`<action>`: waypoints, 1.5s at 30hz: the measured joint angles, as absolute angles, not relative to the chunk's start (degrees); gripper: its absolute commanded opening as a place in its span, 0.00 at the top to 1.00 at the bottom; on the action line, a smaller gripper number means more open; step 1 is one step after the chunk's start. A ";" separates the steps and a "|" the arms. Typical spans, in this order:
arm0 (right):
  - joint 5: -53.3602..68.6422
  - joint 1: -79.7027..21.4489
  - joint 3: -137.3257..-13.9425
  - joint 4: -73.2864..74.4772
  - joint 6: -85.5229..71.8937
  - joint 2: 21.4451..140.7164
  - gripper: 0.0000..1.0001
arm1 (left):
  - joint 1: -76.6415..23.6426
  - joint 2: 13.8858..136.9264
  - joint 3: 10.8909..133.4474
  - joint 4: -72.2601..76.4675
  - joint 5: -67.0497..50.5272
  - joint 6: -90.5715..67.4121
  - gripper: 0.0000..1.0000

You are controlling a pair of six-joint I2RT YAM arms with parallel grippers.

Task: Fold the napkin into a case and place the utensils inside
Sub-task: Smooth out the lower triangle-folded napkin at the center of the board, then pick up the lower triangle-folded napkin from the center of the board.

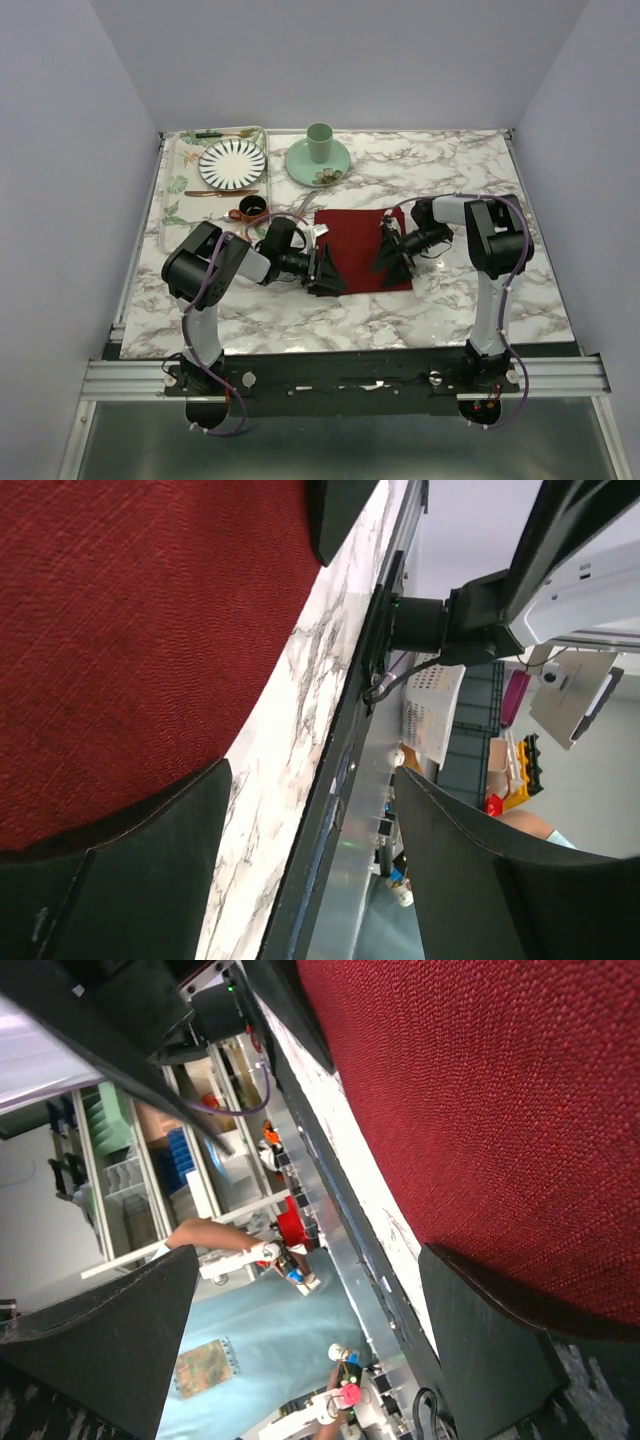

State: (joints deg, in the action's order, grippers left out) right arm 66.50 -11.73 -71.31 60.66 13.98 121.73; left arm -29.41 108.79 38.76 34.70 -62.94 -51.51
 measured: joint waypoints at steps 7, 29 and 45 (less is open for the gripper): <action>66.81 -11.49 -67.24 57.69 14.50 119.61 0.00 | -28.73 108.64 40.82 25.52 -62.00 -46.76 0.39; 64.31 0.08 -92.79 60.64 6.90 123.81 0.36 | -30.76 109.01 68.42 -6.74 -52.36 -13.96 0.69; 61.04 -0.30 -73.41 55.81 6.20 123.26 0.36 | -32.75 110.28 59.42 -15.00 -51.72 -8.60 0.72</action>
State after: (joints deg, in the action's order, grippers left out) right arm 61.04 -0.30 -73.41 55.81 6.20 123.26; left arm -32.75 110.28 59.42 -15.00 -51.72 -8.60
